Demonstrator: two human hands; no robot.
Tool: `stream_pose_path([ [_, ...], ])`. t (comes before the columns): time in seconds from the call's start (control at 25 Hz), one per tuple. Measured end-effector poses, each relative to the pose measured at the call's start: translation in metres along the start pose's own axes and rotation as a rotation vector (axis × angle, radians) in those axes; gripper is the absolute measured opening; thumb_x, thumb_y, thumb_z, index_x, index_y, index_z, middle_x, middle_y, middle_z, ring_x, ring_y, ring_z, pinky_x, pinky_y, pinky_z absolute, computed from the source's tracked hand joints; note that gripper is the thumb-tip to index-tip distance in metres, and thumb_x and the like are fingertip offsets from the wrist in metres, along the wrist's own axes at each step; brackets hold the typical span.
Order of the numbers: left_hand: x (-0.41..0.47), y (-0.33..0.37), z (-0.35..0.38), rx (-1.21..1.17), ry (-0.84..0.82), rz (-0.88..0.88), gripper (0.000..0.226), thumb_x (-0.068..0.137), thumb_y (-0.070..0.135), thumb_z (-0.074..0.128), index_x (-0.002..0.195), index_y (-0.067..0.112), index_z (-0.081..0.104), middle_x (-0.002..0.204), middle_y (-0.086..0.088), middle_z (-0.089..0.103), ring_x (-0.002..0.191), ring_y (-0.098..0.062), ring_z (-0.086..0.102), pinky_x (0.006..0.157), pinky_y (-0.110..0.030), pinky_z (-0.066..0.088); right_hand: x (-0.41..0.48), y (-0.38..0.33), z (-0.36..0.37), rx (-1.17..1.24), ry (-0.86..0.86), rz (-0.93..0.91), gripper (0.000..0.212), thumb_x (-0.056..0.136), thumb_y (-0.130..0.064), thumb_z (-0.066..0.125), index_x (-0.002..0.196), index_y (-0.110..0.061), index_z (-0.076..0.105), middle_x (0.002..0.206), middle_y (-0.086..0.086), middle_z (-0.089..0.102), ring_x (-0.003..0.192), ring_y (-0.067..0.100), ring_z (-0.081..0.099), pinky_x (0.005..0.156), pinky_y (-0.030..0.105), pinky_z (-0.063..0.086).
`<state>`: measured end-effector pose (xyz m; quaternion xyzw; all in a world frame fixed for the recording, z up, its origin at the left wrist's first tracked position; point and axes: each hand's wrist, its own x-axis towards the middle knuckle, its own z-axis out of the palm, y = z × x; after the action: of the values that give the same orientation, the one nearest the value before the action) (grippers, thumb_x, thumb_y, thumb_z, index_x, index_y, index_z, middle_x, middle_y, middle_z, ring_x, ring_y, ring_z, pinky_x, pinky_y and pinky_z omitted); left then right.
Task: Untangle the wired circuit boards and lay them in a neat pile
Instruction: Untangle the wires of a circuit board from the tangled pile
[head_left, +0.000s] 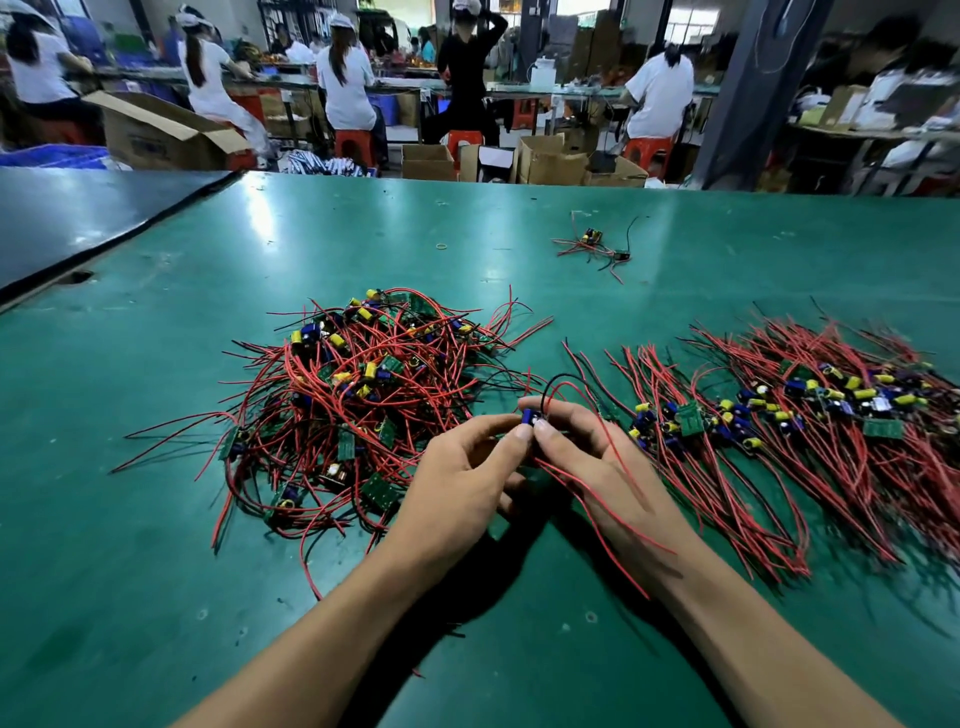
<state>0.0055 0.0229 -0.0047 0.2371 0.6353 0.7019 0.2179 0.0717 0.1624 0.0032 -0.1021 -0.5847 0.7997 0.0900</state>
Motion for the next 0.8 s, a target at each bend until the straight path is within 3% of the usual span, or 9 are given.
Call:
stream_pose_path([
  [0.12,-0.001,0.000,-0.002,-0.071,-0.005,-0.005,0.017,0.093,0.017,0.063,0.108,0.012,0.070,0.081,-0.006,0.070,0.061,-0.016,0.062,0.051,-0.023,0.049,0.001,0.008,0.002,-0.299,0.063,-0.087,0.024,0.100,-0.026,0.060,0.122,-0.023,0.065,0.124,-0.004,0.067,0.103,-0.010,0.062,0.101,0.023,0.046],
  [0.24,-0.002,0.000,-0.002,-0.028,-0.035,0.008,0.013,0.092,0.014,0.065,0.103,0.013,0.071,0.073,-0.004,0.066,0.059,-0.015,0.057,0.051,-0.022,0.048,-0.003,0.009,0.002,-0.390,0.078,-0.114,0.023,0.102,-0.035,0.053,0.115,-0.023,0.069,0.112,-0.001,0.071,0.093,-0.003,0.066,0.098,0.034,0.050],
  [0.32,-0.003,0.000,-0.002,0.005,-0.069,0.008,0.011,0.092,0.012,0.064,0.101,0.011,0.071,0.067,-0.002,0.064,0.057,-0.015,0.055,0.053,-0.022,0.047,-0.005,0.006,0.000,-0.383,0.134,-0.123,0.028,0.099,-0.043,0.057,0.106,-0.023,0.075,0.090,-0.002,0.073,0.079,0.007,0.068,0.081,0.033,0.056],
  [0.36,-0.003,0.001,-0.003,0.025,-0.077,0.008,0.010,0.092,0.011,0.064,0.100,0.010,0.070,0.064,-0.004,0.062,0.055,-0.015,0.054,0.053,-0.022,0.046,-0.007,0.004,-0.003,-0.322,0.176,-0.102,0.030,0.094,-0.047,0.061,0.102,-0.023,0.078,0.073,-0.003,0.067,0.064,0.008,0.064,0.066,0.027,0.054],
  [0.44,-0.004,0.002,-0.003,0.069,-0.081,0.014,0.008,0.091,0.009,0.064,0.098,0.010,0.069,0.059,-0.006,0.058,0.052,-0.016,0.051,0.053,-0.023,0.045,-0.009,0.001,-0.004,-0.158,0.242,-0.036,0.038,0.081,-0.054,0.065,0.096,-0.023,0.079,0.051,-0.004,0.044,0.040,0.006,0.043,0.041,0.016,0.038],
  [0.48,-0.005,0.003,-0.002,0.089,-0.087,0.020,0.011,0.091,0.009,0.063,0.099,0.012,0.069,0.058,-0.006,0.056,0.052,-0.016,0.050,0.054,-0.024,0.043,-0.009,0.001,-0.003,-0.104,0.259,-0.013,0.041,0.077,-0.056,0.066,0.092,-0.020,0.079,0.050,-0.004,0.036,0.037,0.007,0.034,0.037,0.014,0.030],
  [0.64,-0.006,0.004,0.003,0.086,-0.134,0.010,0.037,0.092,0.005,0.053,0.110,0.032,0.072,0.062,-0.006,0.046,0.056,-0.020,0.041,0.052,-0.025,0.038,-0.005,0.002,0.002,-0.001,0.241,-0.017,0.047,0.066,-0.057,0.073,0.082,-0.012,0.074,0.055,-0.004,0.041,0.041,0.006,0.030,0.040,0.017,0.024],
  [0.8,-0.007,0.006,0.005,0.128,-0.133,0.046,0.016,0.097,0.018,0.058,0.086,0.012,0.068,0.058,0.001,0.055,0.050,-0.014,0.049,0.050,-0.025,0.043,-0.005,0.002,0.002,-0.019,0.217,-0.054,0.041,0.067,-0.055,0.077,0.078,-0.015,0.077,0.054,-0.001,0.039,0.043,0.008,0.033,0.042,0.018,0.030],
])
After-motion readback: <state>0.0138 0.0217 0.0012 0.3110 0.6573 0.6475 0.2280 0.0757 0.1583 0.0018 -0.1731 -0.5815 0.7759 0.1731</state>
